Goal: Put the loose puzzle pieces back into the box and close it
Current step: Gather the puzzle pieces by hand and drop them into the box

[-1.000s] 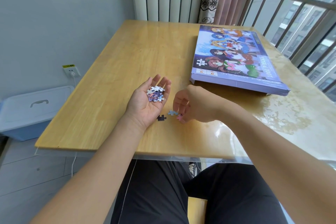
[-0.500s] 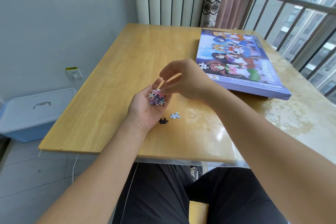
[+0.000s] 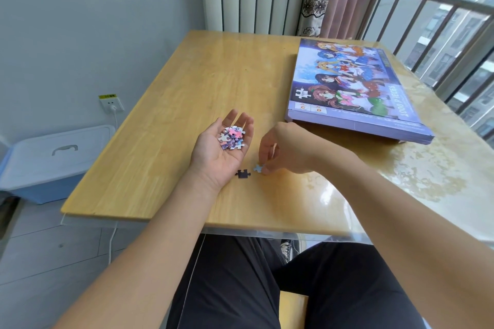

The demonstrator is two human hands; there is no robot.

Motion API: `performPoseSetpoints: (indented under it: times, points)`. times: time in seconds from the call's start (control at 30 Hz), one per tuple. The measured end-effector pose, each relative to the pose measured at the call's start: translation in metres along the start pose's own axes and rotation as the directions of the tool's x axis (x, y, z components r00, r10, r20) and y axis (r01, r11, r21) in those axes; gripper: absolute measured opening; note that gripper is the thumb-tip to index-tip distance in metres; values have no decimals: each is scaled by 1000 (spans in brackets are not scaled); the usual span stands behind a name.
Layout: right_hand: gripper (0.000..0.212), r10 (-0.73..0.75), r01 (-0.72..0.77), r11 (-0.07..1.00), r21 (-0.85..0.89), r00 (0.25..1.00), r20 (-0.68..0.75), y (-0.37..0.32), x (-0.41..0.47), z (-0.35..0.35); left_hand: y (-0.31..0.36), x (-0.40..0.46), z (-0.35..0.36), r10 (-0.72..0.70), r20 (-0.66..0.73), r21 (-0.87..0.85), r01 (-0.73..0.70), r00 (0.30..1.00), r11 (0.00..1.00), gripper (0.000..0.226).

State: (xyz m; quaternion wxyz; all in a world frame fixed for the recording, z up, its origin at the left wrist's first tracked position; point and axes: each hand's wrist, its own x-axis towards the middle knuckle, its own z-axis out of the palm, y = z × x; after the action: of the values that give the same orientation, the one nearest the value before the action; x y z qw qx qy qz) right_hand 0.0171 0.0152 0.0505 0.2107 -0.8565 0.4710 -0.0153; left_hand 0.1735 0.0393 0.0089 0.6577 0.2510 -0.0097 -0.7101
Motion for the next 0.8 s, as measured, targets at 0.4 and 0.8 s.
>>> performPoseSetpoints:
  times: [0.4,0.8]
  points:
    - [16,-99,103,951,292,995,-26,8,-10,-1,1,0,0,-13,9,1,13,1000,1000,36]
    - [15,43,38,899,437,984,-174,-13,-1,-4,1,2,-3,-31,20,-6,31,999,1000,38]
